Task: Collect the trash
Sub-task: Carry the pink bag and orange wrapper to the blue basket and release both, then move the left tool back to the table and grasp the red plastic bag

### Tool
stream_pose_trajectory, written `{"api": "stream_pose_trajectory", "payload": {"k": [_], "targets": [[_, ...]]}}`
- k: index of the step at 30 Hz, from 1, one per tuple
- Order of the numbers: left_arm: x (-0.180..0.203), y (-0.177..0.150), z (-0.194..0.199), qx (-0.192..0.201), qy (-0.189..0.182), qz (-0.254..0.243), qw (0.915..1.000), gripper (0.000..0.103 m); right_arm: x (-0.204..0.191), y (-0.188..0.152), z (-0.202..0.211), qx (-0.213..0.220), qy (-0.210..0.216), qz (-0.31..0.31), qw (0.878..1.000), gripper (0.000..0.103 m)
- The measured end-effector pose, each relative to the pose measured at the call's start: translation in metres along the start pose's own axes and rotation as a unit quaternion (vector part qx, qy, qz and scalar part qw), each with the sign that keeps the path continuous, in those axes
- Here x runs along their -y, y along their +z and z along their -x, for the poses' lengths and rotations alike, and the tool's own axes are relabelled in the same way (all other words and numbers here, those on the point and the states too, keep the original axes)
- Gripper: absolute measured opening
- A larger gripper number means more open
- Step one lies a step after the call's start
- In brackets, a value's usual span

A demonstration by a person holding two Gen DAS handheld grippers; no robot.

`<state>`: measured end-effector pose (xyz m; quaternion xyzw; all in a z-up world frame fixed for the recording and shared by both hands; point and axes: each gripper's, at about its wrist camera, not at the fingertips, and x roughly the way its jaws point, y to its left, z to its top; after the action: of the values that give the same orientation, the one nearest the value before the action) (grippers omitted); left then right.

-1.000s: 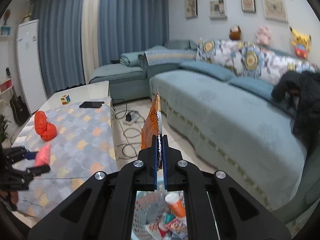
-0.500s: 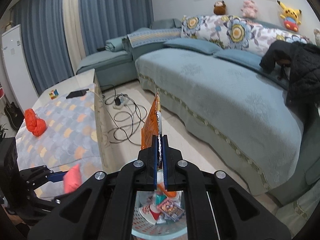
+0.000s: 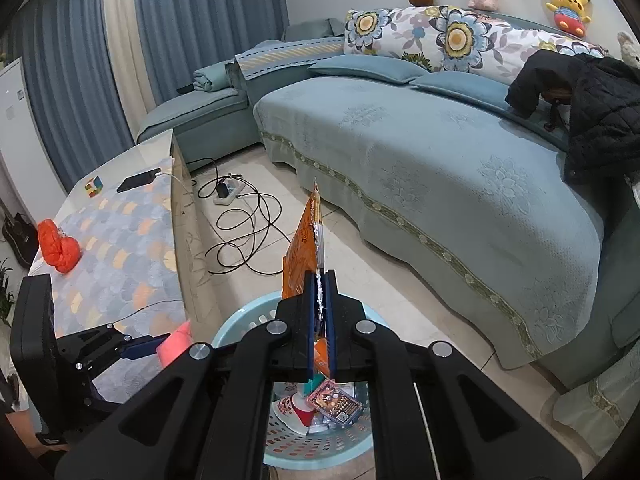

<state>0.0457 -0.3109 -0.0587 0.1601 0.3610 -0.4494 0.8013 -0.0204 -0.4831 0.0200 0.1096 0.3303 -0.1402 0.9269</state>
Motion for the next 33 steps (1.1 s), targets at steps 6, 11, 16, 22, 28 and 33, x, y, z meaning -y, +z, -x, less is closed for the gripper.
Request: {"api": "stream_pose_trajectory", "payload": {"k": [6,11,16,22,28,33], "targets": [[0.0,0.004,-0.003,-0.004,0.004,0.007,1.0,0.056,0.004,-0.002,-0.004,-0.006,0.004,-0.009,1.0,0.005],[0.001,0.007,-0.002,-0.004,0.009,0.009,0.9999,0.061,0.008,-0.001,-0.006,-0.007,0.007,-0.019,1.0,0.017],[-0.006,0.007,0.01,0.002,0.022,0.007,0.9997,0.062,0.009,-0.001,-0.004,0.001,0.009,-0.031,0.999,0.048],[-0.032,-0.004,0.039,-0.001,0.066,-0.008,0.9978,0.066,0.003,0.001,-0.007,0.003,0.022,-0.044,0.999,0.054],[-0.1,-0.038,0.074,-0.039,0.138,0.025,0.9894,0.066,-0.018,0.005,-0.015,-0.006,0.036,-0.036,0.999,0.061],[-0.175,-0.07,0.101,-0.087,0.195,0.098,0.972,0.066,-0.056,0.008,-0.026,-0.019,0.044,-0.011,0.999,0.065]]}}
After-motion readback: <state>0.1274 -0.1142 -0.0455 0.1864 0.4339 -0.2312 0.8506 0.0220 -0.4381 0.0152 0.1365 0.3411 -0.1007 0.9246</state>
